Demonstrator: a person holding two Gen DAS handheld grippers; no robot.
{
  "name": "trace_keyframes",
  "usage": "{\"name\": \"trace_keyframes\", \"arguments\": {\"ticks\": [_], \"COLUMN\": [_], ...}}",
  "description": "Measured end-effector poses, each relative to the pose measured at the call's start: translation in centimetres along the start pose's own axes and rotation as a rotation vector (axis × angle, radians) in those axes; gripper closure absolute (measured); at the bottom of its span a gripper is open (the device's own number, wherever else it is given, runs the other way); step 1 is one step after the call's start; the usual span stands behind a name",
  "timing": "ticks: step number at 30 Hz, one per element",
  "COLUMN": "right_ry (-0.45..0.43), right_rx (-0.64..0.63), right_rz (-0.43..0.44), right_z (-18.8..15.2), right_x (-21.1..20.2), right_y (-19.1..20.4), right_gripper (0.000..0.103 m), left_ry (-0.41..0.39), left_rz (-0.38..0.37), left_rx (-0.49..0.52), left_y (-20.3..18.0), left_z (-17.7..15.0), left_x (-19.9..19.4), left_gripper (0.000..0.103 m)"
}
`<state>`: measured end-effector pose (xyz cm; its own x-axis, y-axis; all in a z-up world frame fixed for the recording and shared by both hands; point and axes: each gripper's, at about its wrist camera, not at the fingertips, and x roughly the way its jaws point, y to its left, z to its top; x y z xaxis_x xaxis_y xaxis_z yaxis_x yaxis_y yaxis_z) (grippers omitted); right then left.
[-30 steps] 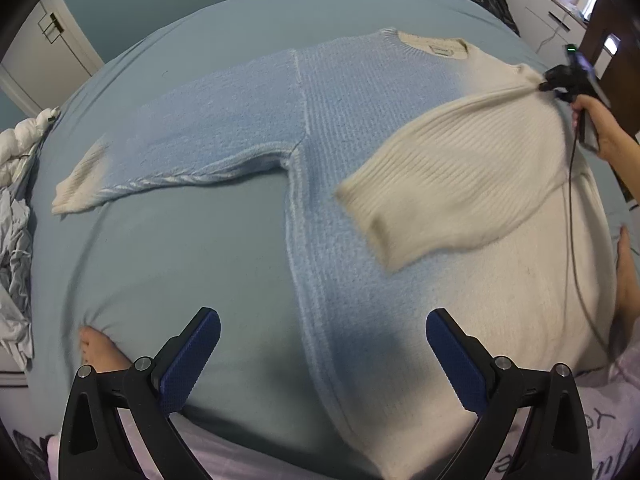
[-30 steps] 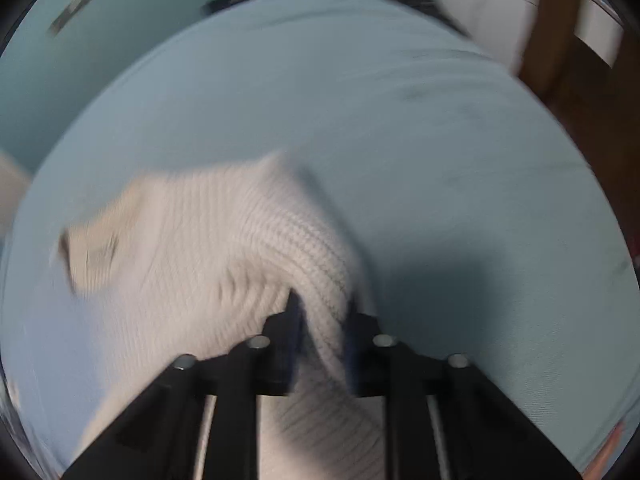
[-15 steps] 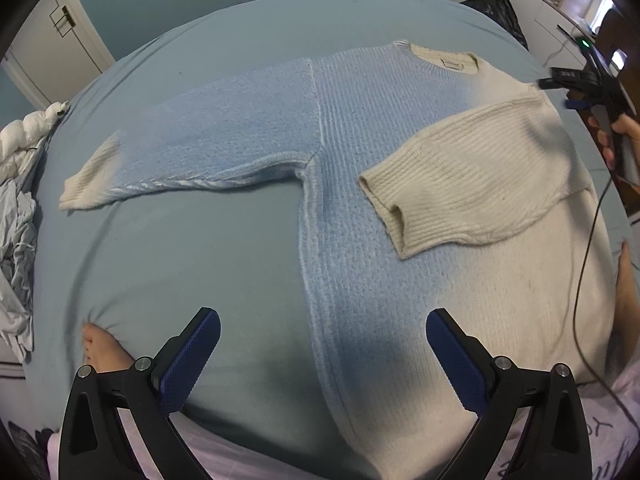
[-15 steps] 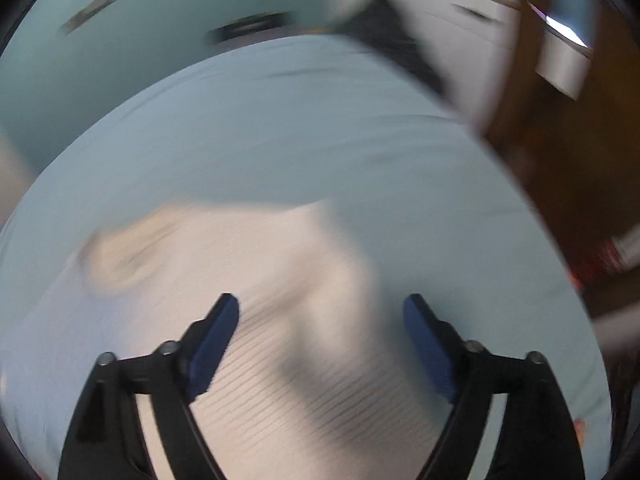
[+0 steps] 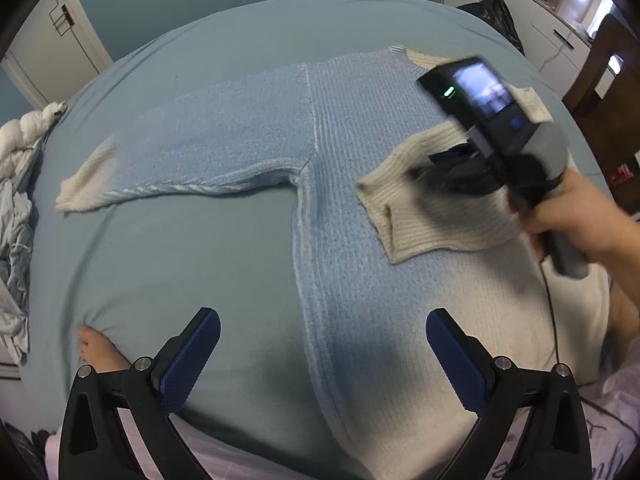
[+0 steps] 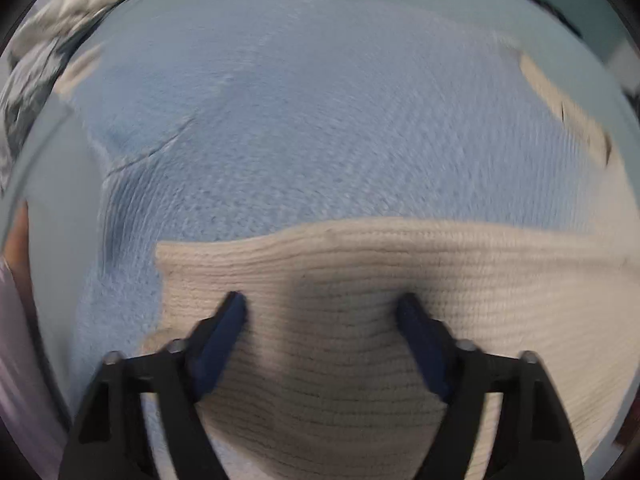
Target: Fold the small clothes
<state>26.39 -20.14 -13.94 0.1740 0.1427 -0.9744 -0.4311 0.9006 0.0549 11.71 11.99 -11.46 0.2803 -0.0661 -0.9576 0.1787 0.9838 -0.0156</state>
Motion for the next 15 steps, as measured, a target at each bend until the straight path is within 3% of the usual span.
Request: {"name": "trace_keyframes", "arguments": {"ticks": [1,2,5,6,7,9,11,13,15], "right_ry": [-0.007,-0.001,-0.068,-0.129,-0.200,-0.297,-0.272,-0.147,-0.140], "right_rx": [-0.010,0.007,0.137,0.187,0.217,0.272,0.326,0.402,0.424], "right_rz": [-0.008,0.007,0.134,0.214,0.290,0.442,0.597,0.542,0.473], "right_z": [-0.3,-0.5,-0.8,-1.1,-1.7,-3.0,0.6,-0.8,-0.1], "right_x": [-1.0,-2.1,-6.6,-9.1,-10.9,-12.5,-9.4,-8.4,-8.6], "right_y": [-0.7,-1.9,-6.7,-8.6,-10.0,-10.4,-10.2,-12.1,-13.5], "right_gripper": [0.087,0.097,0.098,0.098,0.094,0.076,0.002,0.001,0.001], "left_ry": [0.002,0.004,0.006,0.006,0.006,0.013,0.014,0.008,0.000], "left_rz": [0.001,0.003,0.003,0.006,0.010,0.013,0.006,0.005,0.017], "left_rx": [-0.003,-0.007,-0.016,-0.017,-0.018,-0.017,-0.006,0.013,0.036], "left_y": [0.2,0.3,0.4,0.4,0.3,-0.1,-0.5,-1.0,-1.4], "left_z": [0.0,-0.1,-0.1,0.0,0.1,0.2,0.3,0.3,0.2], "left_x": [0.0,0.0,0.2,0.2,0.3,0.4,0.3,0.2,0.2], "left_gripper": [0.000,0.000,0.000,0.000,0.000,0.000,0.000,0.000,0.000]}}
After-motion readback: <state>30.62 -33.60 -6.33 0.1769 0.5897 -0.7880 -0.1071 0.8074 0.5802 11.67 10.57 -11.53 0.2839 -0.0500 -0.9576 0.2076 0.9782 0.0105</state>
